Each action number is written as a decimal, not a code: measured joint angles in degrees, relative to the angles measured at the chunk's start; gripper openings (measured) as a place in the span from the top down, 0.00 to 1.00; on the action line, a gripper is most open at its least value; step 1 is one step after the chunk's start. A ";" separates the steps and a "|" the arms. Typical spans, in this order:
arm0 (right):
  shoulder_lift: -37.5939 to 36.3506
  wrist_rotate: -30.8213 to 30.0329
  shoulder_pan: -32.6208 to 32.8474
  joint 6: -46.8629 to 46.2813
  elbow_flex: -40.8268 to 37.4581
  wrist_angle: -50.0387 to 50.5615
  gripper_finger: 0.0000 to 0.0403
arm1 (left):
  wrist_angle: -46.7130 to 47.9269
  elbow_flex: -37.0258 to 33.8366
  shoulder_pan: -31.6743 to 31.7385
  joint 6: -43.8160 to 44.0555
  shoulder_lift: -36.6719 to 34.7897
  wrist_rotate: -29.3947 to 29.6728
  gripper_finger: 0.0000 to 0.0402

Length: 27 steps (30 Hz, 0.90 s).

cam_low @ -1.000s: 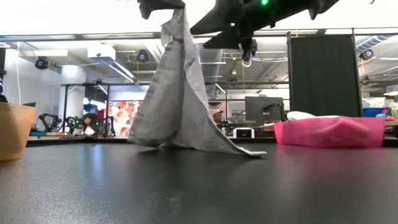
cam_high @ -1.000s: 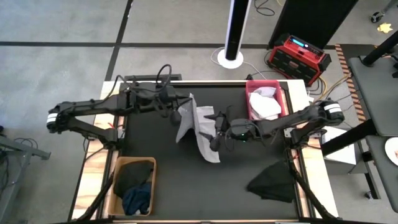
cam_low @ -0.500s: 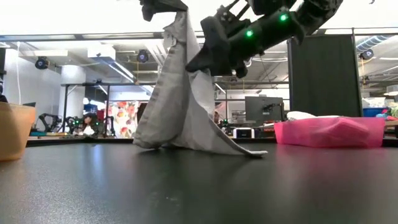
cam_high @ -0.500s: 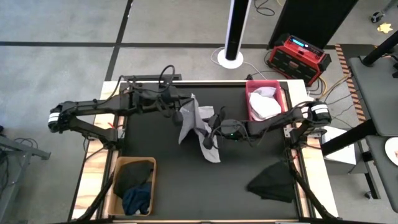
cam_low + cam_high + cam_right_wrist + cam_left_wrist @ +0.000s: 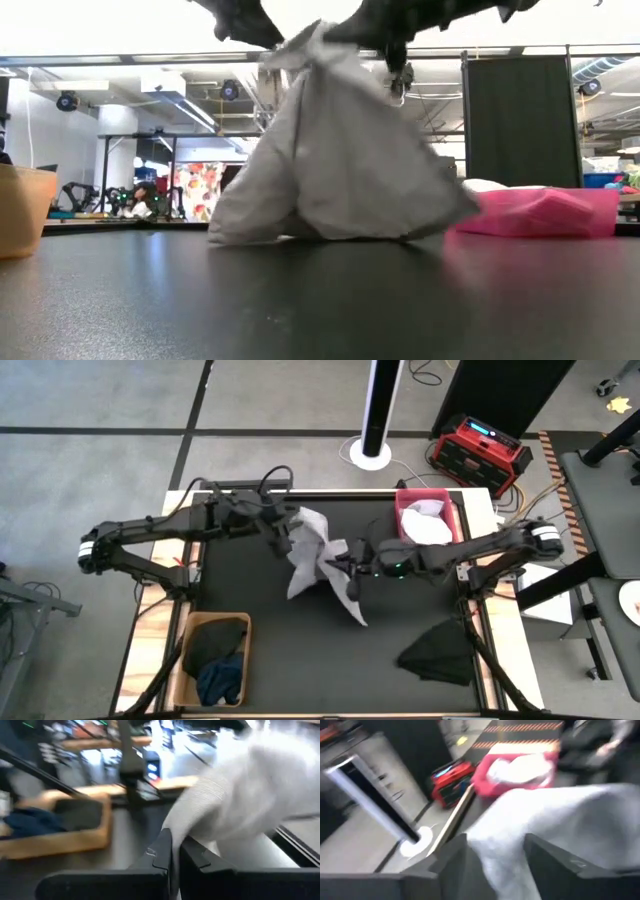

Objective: Sort towels by color in basket
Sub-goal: Put the gray microfiber towel into the pink bin

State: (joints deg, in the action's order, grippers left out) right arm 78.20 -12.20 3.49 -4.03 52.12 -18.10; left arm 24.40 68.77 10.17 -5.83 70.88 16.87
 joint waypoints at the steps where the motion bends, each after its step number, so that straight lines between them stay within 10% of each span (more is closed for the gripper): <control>1: -1.43 1.88 0.00 0.00 0.00 0.35 0.98 | 1.82 0.75 0.00 0.13 0.21 2.10 0.50; 10: -12.82 11.18 0.00 -1.71 0.00 1.33 0.98 | 9.97 6.80 -0.31 -0.01 0.67 5.64 0.37; 20: -16.43 9.81 0.00 -1.48 -0.01 1.98 0.98 | -5.08 0.28 -5.10 -0.94 1.52 -22.10 0.39; 27: -14.54 -20.45 0.00 -1.53 0.13 11.03 0.98 | -11.48 -3.67 -8.17 2.44 2.28 -18.80 0.39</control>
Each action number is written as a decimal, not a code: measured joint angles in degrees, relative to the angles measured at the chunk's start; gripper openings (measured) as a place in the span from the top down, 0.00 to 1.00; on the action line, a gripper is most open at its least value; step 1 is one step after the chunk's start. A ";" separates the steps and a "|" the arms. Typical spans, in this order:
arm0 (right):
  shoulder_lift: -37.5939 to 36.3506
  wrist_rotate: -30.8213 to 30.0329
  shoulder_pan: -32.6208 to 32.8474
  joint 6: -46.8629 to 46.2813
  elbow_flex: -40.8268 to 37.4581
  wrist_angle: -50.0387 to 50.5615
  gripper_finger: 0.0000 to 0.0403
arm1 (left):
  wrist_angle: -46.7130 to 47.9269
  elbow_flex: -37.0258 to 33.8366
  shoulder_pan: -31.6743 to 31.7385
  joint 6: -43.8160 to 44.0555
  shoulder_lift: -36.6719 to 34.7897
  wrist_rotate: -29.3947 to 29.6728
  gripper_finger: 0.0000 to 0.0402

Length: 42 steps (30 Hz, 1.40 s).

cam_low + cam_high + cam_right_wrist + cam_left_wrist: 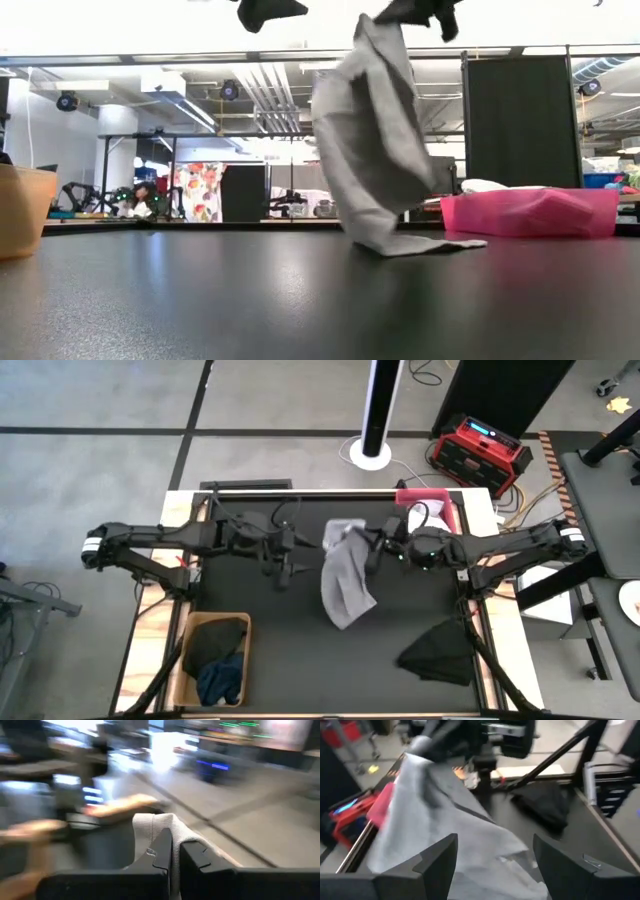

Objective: Sort towels by color in basket
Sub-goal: Put the gray microfiber towel into the pink bin

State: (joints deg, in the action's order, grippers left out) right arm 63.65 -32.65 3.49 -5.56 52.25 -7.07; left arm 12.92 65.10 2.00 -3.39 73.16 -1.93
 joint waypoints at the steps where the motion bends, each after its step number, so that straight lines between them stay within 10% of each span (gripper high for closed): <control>1: 0.00 -4.13 -0.04 -0.38 0.04 1.67 0.98 | -0.01 -0.33 -0.19 0.70 0.30 1.61 0.39; 19: -0.15 -7.64 1.96 1.18 1.38 2.14 0.98 | -17.98 -7.92 0.64 8.42 14.25 14.42 0.39; 42: -0.11 -7.36 3.54 2.18 1.38 2.51 0.98 | -30.59 -8.26 2.80 11.82 25.60 8.99 0.40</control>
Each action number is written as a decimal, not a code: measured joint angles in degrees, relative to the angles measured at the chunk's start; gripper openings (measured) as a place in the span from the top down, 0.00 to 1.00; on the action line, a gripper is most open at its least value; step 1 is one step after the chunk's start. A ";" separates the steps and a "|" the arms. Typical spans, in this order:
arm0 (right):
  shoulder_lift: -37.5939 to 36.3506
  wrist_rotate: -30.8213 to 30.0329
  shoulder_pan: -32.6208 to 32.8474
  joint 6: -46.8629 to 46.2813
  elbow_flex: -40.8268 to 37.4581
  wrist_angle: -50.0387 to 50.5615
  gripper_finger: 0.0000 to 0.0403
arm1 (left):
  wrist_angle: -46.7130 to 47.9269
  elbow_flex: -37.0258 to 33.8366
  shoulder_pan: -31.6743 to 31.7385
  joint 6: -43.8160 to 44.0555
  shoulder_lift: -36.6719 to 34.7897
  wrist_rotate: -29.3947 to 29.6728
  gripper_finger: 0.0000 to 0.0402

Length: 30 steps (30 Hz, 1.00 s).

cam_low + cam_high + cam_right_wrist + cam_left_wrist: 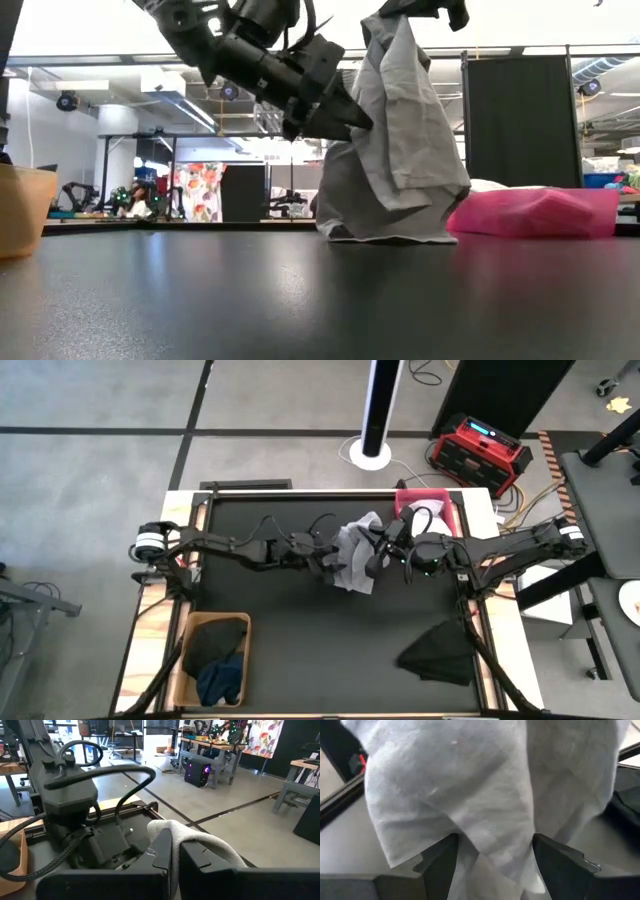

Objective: Sort towels by color in basket
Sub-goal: Put the gray microfiber towel into the pink bin

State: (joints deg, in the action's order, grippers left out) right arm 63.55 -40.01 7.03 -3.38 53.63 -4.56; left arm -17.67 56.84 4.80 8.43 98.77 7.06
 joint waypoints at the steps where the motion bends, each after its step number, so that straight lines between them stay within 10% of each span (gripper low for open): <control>1: 0.00 0.00 0.00 0.00 -0.02 0.06 0.98 | -1.30 0.00 -0.09 -0.53 0.44 -0.04 0.40; 5: 0.00 -0.02 0.00 -0.01 -0.07 0.15 0.98 | -3.54 0.02 -0.62 -1.76 0.56 -0.12 0.52; 11: 0.00 -0.02 -0.02 -0.02 -0.10 1.43 0.98 | -3.35 0.02 -0.89 -3.26 0.32 -0.12 0.94; 24: -0.48 0.89 0.35 -7.16 -0.22 14.46 0.98 | 17.09 0.07 -1.15 -9.52 -19.64 -1.57 1.00; 30: -0.46 11.18 0.63 -9.09 -0.24 16.20 0.98 | 25.14 0.07 -0.06 -10.51 -31.70 8.92 1.00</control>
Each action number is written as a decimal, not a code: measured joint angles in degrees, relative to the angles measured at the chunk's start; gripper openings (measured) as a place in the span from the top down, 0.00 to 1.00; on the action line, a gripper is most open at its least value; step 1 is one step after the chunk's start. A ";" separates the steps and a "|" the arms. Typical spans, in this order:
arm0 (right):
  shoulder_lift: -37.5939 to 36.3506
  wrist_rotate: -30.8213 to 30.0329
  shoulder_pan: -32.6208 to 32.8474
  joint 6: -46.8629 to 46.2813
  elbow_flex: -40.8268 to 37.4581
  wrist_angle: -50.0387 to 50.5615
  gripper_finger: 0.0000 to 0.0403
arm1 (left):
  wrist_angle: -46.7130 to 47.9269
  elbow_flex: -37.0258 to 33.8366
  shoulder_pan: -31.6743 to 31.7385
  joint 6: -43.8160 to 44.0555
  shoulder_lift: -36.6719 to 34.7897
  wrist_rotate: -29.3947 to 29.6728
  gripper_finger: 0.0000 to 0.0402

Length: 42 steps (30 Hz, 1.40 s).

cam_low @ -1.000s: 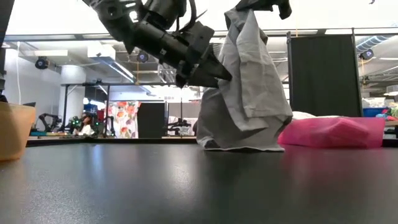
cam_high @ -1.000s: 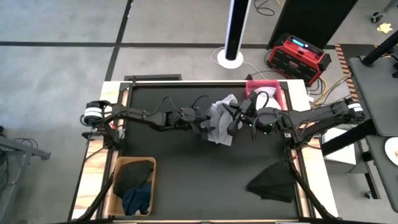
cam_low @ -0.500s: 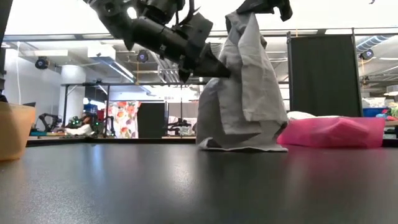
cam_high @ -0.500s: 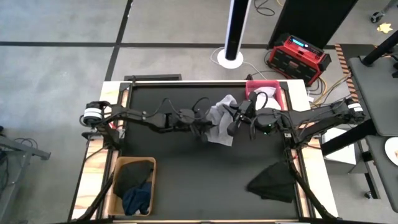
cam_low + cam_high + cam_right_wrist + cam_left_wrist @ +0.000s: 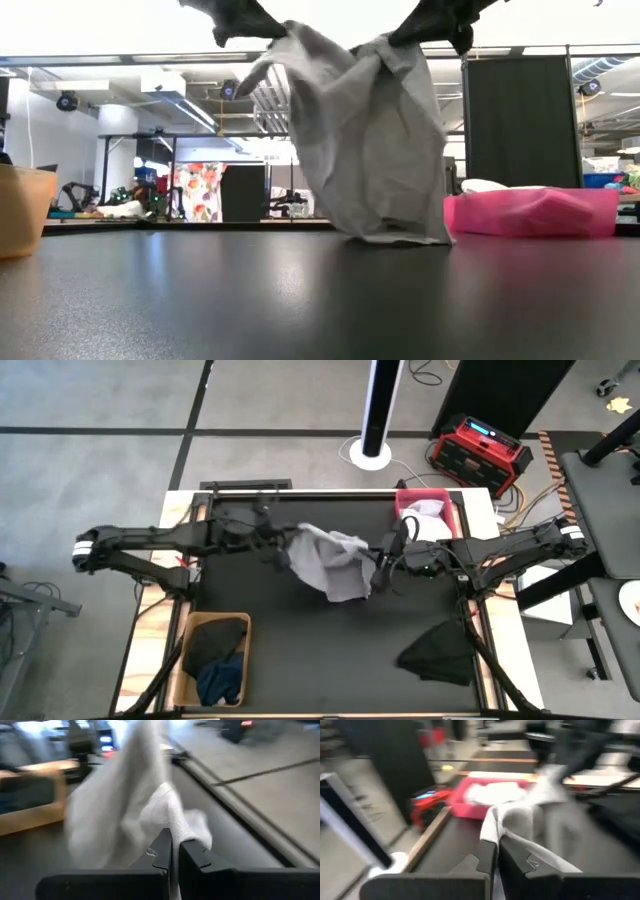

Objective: Sort towels by color in basket
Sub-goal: Put the gray microfiber towel into the pink bin

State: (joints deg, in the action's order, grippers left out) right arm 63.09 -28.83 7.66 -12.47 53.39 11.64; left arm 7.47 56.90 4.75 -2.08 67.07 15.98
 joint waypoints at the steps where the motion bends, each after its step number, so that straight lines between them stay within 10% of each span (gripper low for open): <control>1: -0.05 2.17 0.17 0.00 0.00 -0.45 0.98 | 1.26 0.00 0.07 -0.53 -1.41 2.28 1.00; 15: -6.20 13.19 3.72 7.10 3.59 -7.11 0.98 | 10.80 -0.02 1.62 -1.32 -8.67 8.03 0.96; 31: -6.73 15.26 3.72 7.09 3.66 -11.60 0.98 | 14.76 -0.07 3.40 -3.44 -2.95 6.72 0.38; 39: -6.17 12.20 3.72 7.87 3.65 -12.74 0.98 | 2.18 -0.04 2.83 -4.40 -0.65 -21.87 0.34; 42: -5.92 9.53 3.70 8.19 3.63 -12.77 0.98 | -2.85 -0.04 2.19 -2.61 2.02 -24.24 0.34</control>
State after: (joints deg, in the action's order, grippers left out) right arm 57.17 -19.30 11.35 -4.27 57.01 -1.13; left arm 4.62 56.86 6.93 -4.68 69.09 -8.26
